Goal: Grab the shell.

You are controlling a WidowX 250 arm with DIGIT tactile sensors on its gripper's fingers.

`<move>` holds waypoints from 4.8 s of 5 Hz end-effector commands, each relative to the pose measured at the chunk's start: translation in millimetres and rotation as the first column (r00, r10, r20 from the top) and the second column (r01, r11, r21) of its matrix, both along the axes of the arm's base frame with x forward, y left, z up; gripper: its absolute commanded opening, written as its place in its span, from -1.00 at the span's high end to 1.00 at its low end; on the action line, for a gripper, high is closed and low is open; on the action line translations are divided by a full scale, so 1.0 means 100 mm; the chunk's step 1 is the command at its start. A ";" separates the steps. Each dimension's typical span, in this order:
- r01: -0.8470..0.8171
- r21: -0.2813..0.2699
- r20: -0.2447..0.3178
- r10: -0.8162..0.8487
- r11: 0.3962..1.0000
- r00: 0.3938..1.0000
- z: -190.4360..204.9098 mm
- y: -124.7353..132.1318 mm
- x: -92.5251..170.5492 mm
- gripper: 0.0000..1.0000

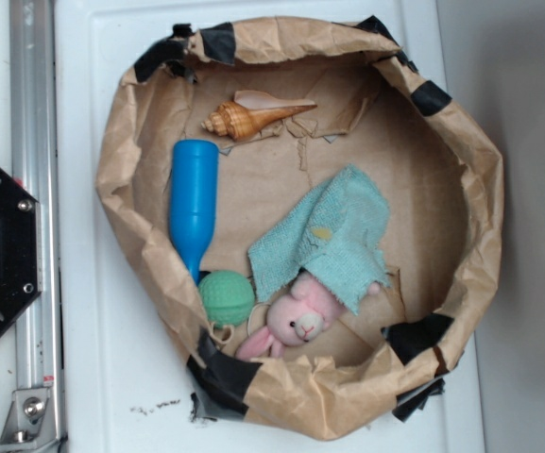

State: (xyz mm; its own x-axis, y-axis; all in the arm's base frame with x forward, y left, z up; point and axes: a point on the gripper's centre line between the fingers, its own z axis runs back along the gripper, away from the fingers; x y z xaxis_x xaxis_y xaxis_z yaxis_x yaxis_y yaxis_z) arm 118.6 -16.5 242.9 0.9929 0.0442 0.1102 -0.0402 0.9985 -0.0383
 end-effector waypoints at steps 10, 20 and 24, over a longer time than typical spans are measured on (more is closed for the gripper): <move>0.012 0.168 -0.004 -0.012 0.986 1.000 -1.76 1.21 1.09 -1.00; 0.198 0.035 0.101 -0.201 0.980 0.974 -0.97 0.12 1.69 1.00; 0.157 -0.045 0.028 -0.156 0.987 0.987 -0.78 0.10 1.56 1.00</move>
